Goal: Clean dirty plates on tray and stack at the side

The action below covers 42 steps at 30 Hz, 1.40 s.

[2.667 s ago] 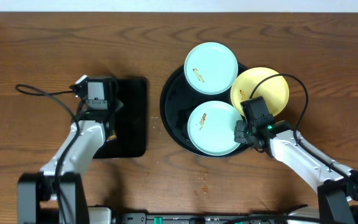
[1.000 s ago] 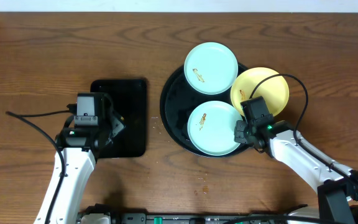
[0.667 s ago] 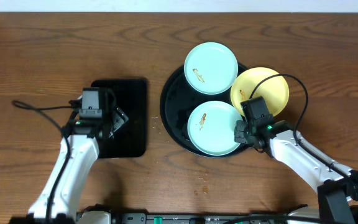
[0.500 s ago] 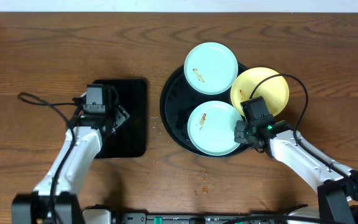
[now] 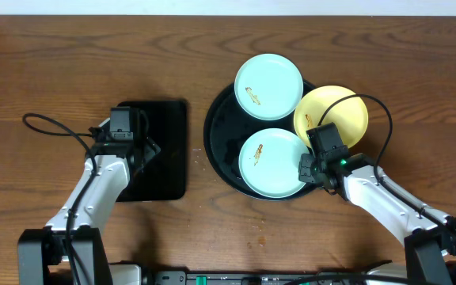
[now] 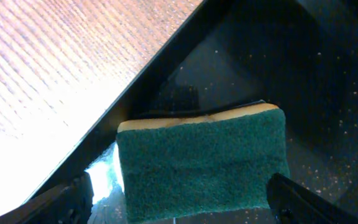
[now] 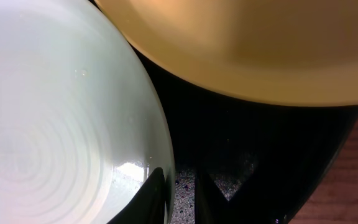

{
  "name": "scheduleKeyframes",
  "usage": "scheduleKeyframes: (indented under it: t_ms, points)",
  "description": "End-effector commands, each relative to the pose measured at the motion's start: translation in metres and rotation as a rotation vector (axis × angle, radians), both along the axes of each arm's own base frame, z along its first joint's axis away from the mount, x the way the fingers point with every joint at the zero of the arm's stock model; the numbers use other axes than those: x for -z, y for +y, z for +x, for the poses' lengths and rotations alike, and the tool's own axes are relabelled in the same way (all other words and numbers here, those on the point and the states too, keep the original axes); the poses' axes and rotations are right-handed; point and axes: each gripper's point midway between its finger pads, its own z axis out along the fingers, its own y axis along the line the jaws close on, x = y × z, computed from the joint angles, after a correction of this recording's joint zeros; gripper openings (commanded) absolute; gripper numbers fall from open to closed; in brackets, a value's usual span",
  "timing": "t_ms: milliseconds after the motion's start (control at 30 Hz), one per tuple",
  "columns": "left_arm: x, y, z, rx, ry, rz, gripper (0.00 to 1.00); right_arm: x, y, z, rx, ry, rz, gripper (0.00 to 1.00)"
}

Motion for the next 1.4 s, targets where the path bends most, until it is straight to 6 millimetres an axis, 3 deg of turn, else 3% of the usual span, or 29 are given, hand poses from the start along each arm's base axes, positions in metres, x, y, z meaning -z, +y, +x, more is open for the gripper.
scheduleKeyframes:
  t_ms: [0, 567, 967, 1133, 1367]
  points:
    - [-0.001, 0.002, 0.0, -0.001, 0.006, 0.005, 0.92, 0.003, -0.001, -0.002, -0.009, 0.004, -0.021, 0.15]
    - [0.019, -0.003, 0.006, 0.009, 0.035, -0.022, 0.99, 0.003, -0.002, -0.003, -0.009, 0.006, -0.022, 0.16]
    - [-0.016, -0.003, 0.007, 0.032, -0.051, -0.014, 0.99, 0.003, -0.002, -0.003, -0.009, 0.009, -0.023, 0.16]
    - [-0.004, -0.003, 0.001, 0.029, -0.008, -0.015, 0.99, 0.004, -0.002, -0.004, -0.01, 0.012, -0.024, 0.15]
    - [0.011, -0.012, 0.013, 0.028, -0.02, -0.074, 0.98, 0.004, -0.002, -0.004, -0.009, 0.012, -0.024, 0.16]
